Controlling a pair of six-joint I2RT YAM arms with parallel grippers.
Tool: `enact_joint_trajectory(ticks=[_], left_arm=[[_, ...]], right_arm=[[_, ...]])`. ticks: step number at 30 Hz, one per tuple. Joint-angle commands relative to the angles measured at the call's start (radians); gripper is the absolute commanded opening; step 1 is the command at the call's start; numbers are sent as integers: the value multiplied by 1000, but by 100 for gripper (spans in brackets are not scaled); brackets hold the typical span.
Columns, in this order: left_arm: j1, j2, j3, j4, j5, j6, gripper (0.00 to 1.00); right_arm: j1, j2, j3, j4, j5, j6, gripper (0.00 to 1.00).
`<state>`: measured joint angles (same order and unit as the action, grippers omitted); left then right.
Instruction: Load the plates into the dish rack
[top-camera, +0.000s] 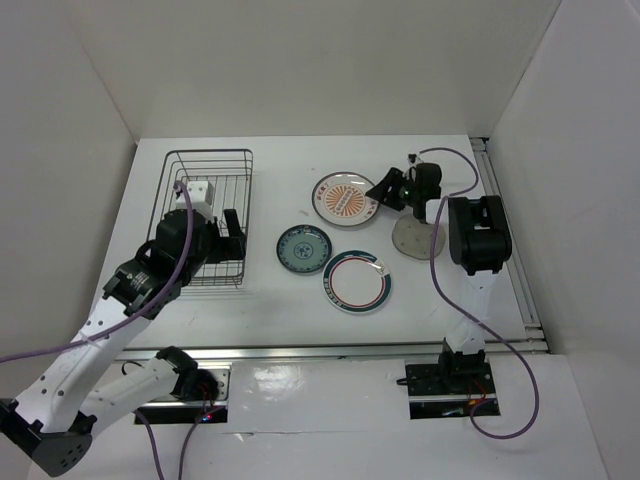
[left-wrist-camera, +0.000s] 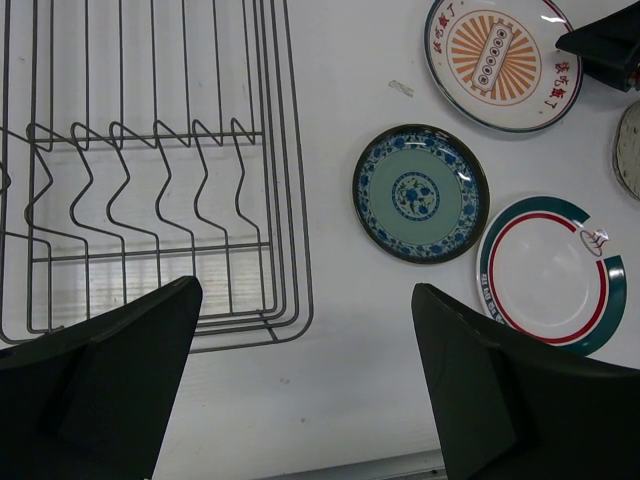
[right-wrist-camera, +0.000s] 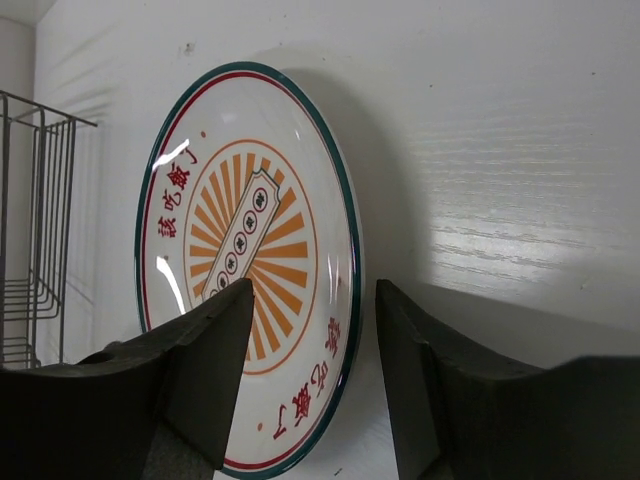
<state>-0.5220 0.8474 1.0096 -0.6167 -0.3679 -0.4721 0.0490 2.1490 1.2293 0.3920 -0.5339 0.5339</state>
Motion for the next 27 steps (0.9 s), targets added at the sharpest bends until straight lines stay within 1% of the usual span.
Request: enact_joint_trajectory(ticks=[1, 2, 3, 4, 6, 7, 10, 11, 13, 15, 18, 20, 21, 22, 24, 26, 27], left_arm=[[5, -4, 3, 37, 6, 23, 100], [5, -4, 3, 37, 6, 23, 100], [5, -4, 3, 37, 6, 23, 100], [5, 5, 3, 37, 6, 23, 100], [5, 5, 3, 37, 15, 23, 100], [5, 5, 3, 37, 15, 23, 100], [5, 25, 3, 37, 29, 23, 100], [5, 25, 3, 37, 43, 23, 100], [5, 51, 21, 37, 56, 23, 100], [5, 64, 36, 37, 70, 13, 100], [5, 84, 76, 26, 101, 3, 100], [5, 105, 124, 35, 135, 3, 100], [5, 117, 145, 35, 147, 3, 100], [5, 133, 168, 55, 156, 3, 100], [5, 195, 234, 83, 175, 3, 100], [5, 254, 308, 127, 185, 3, 100], [5, 330, 338, 127, 185, 12, 100]], right_arm=[[-21, 54, -45, 10, -3, 29, 57], [-21, 54, -45, 10, -15, 38, 56], [-34, 66, -45, 21, -34, 38, 49], [-43, 75, -45, 33, -34, 49, 46], [-52, 87, -45, 33, -34, 58, 35], [-52, 88, -45, 33, -34, 58, 23], [-70, 100, -34, 16, -44, 67, 2], [-70, 109, -19, 16, -44, 93, 0], [-95, 109, -19, 73, -81, 127, 0], [-106, 91, -19, 119, -101, 195, 0], [-115, 48, -10, 195, -123, 279, 0], [-115, -16, -10, 266, -146, 325, 0], [-115, -17, -10, 277, -159, 337, 0], [-115, -55, -10, 277, -159, 337, 0], [-106, -89, 15, 277, -170, 337, 0], [-95, -136, 15, 272, -218, 337, 0], [-86, -153, 15, 272, -231, 337, 0]])
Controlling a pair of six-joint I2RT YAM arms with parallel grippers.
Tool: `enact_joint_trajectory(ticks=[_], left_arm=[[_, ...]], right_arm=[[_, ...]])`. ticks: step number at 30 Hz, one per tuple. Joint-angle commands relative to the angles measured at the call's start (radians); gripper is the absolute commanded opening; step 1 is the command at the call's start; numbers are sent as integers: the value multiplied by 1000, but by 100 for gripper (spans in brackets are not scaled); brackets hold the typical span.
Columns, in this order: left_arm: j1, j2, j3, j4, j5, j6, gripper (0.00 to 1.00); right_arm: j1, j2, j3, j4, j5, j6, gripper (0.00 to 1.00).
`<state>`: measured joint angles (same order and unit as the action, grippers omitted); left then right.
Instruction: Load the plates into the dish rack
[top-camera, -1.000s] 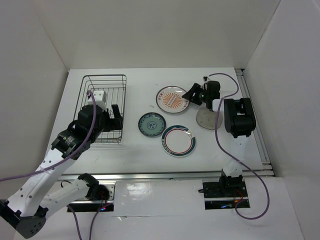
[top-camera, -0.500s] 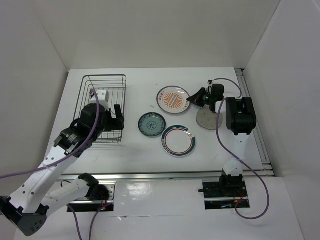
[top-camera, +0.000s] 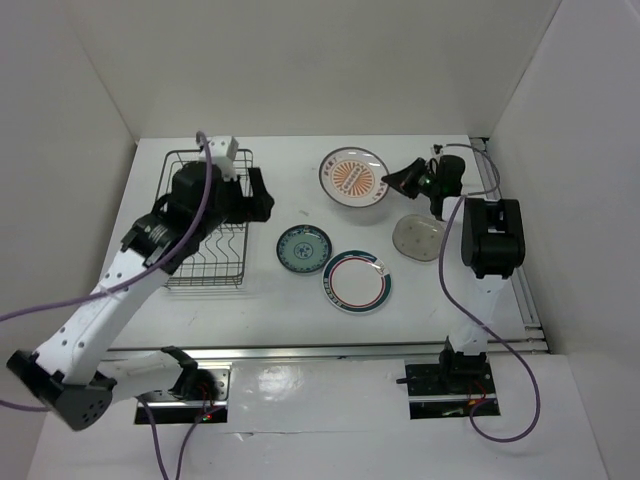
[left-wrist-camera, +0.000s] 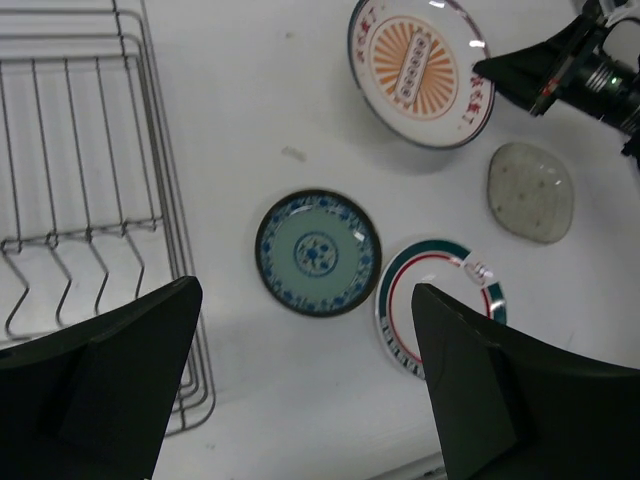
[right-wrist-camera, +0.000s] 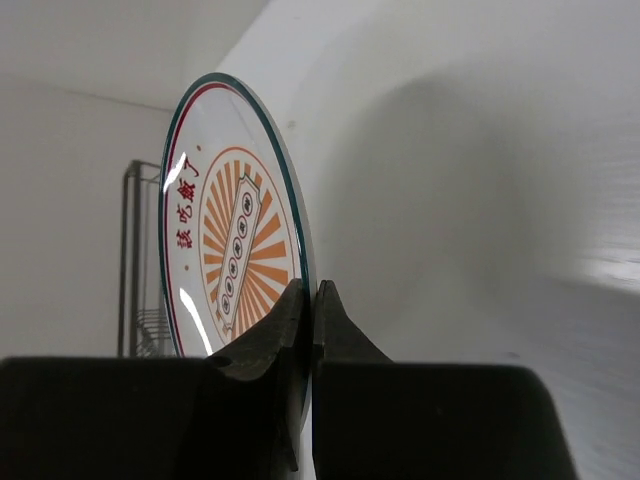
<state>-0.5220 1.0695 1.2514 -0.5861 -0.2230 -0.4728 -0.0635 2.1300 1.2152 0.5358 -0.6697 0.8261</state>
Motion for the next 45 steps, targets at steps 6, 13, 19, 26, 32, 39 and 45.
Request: enact_joint_trajectory(ticks=[6, 13, 19, 26, 32, 39, 45], left_arm=[[49, 423, 310, 144, 186, 43, 100], [227, 566, 243, 288, 436, -36, 100], [323, 557, 160, 445, 695, -73, 96], [323, 575, 118, 554, 879, -113, 84], [332, 595, 117, 585, 950, -124, 65], [332, 577, 163, 497, 883, -86, 0], [332, 460, 262, 304, 524, 18, 0]], right_arm=[[89, -295, -41, 165, -211, 10, 0], [122, -427, -83, 188, -232, -2, 0], [166, -427, -63, 161, -261, -12, 0], [186, -407, -63, 214, -261, 22, 0], [218, -386, -63, 227, -252, 34, 0], [228, -377, -92, 259, -234, 44, 0], [228, -377, -111, 213, -200, 2, 100]])
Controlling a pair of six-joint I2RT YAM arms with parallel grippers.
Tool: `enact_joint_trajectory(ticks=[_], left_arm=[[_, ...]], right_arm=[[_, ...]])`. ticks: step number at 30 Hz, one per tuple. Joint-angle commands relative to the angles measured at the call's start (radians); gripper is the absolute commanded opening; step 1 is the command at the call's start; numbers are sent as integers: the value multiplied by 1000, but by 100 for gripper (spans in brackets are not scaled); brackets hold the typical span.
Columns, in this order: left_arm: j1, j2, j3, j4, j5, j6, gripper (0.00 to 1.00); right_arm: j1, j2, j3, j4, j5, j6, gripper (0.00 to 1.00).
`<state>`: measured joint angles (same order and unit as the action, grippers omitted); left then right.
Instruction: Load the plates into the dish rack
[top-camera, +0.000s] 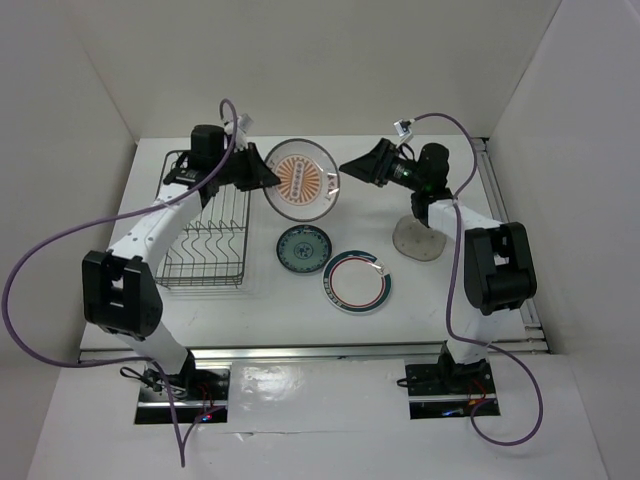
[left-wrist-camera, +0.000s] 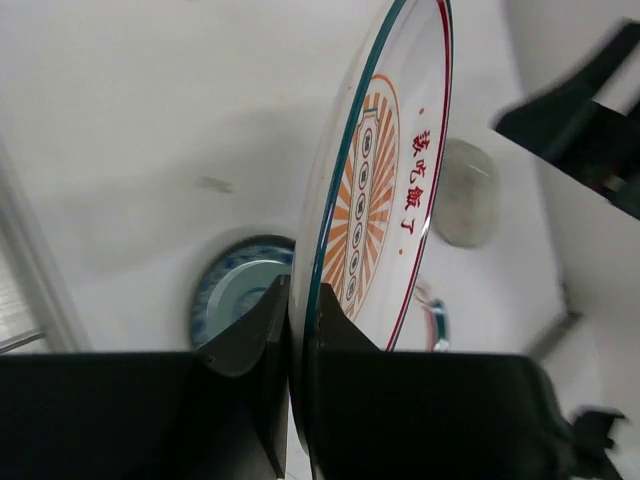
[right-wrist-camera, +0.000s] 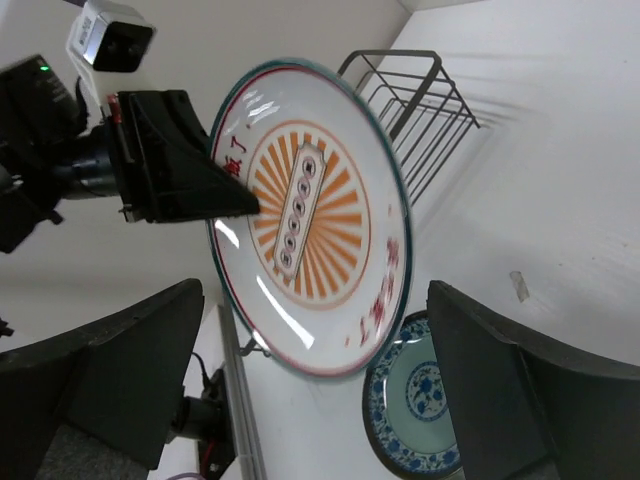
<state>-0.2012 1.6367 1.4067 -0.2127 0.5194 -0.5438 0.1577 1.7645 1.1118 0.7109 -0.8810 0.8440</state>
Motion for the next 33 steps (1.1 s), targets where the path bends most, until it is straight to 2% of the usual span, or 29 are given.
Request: enact_joint_trajectory(ticks=[1, 2, 3, 6, 7, 10, 12, 15, 18, 20, 24, 27, 33], left_arm=[[11, -126, 136, -164, -384, 109, 0], [11, -161, 162, -201, -463, 139, 0], [11, -182, 179, -243, -614, 212, 0], [11, -291, 158, -267, -873, 293, 0], [11, -316, 158, -278, -1007, 341, 0], [11, -408, 111, -278, -1148, 476, 0], [11, -454, 68, -220, -1189, 553, 0], [11, -546, -47, -188, -1124, 701, 0], [0, -606, -74, -176, -1202, 741, 0], [0, -630, -100, -153, -1275, 821, 0], [0, -696, -181, -70, -1329, 942, 0], [9, -710, -248, -48, -1329, 953, 0], [55, -729, -371, -79, -1239, 745, 0]], right_arm=[[6, -11, -16, 27, 11, -16, 100], [6, -22, -17, 13, 20, -29, 100], [6, -22, -30, 13, 20, -45, 100], [6, -34, -59, -10, 20, -57, 100], [6, -34, -70, -10, 20, -57, 100], [6, -43, -93, -19, 5, -48, 100], [6, -53, -104, -19, 5, -48, 100], [25, -71, -115, -28, 5, -48, 100], [43, -71, -104, -42, 5, -57, 100], [54, -71, -104, -31, 5, -48, 100], [78, -71, -104, 13, -4, -28, 100], [89, -94, -133, 50, -13, -5, 100], [98, -112, -156, 50, -22, 4, 100]])
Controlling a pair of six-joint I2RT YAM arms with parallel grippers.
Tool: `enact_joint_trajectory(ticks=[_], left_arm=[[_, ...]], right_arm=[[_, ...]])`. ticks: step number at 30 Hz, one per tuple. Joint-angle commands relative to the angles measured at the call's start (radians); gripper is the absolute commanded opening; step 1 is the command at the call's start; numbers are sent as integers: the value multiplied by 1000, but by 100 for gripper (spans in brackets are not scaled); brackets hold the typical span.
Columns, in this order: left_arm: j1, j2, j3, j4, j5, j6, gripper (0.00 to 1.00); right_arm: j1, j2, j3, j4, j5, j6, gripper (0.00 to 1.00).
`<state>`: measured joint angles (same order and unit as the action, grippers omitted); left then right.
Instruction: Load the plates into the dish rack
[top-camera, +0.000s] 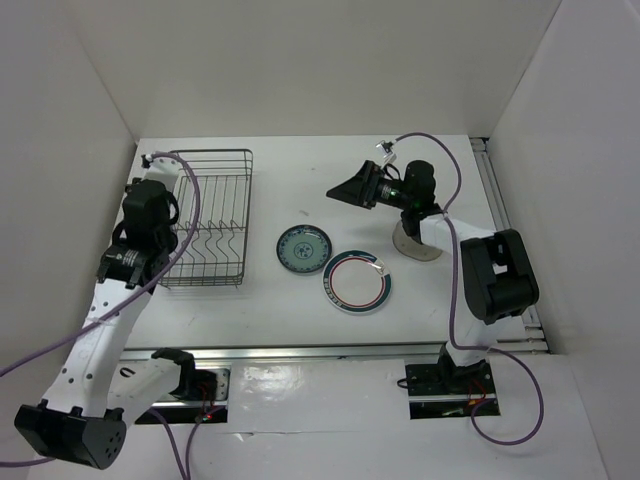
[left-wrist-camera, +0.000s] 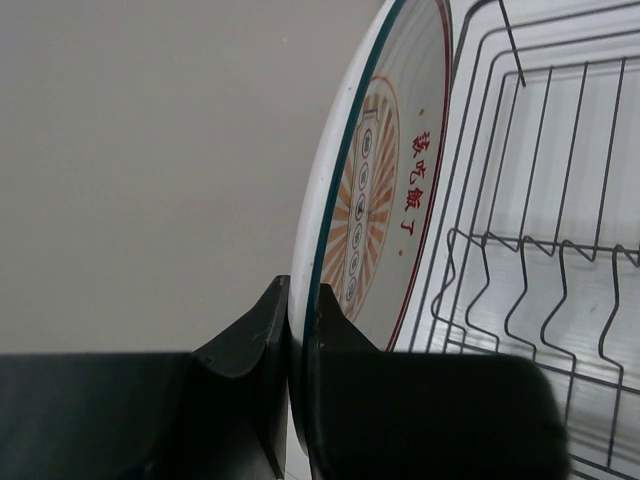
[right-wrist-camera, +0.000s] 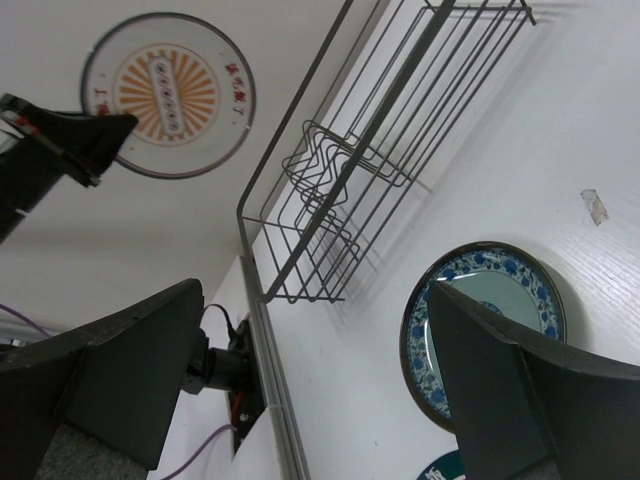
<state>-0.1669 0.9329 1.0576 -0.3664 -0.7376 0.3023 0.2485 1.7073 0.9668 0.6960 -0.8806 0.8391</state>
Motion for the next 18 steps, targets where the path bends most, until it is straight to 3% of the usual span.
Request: enact_joint_trajectory(ticks=[1, 7, 18], left_arm=[[32, -25, -37, 75, 38, -127, 0], [32, 7, -155, 79, 72, -238, 0], [32, -17, -177, 132, 37, -194, 0]], right_arm=[[8, -55, -11, 65, -23, 9, 100], [8, -74, -20, 65, -23, 0, 100], [8, -54, -11, 76, -32, 18, 100]])
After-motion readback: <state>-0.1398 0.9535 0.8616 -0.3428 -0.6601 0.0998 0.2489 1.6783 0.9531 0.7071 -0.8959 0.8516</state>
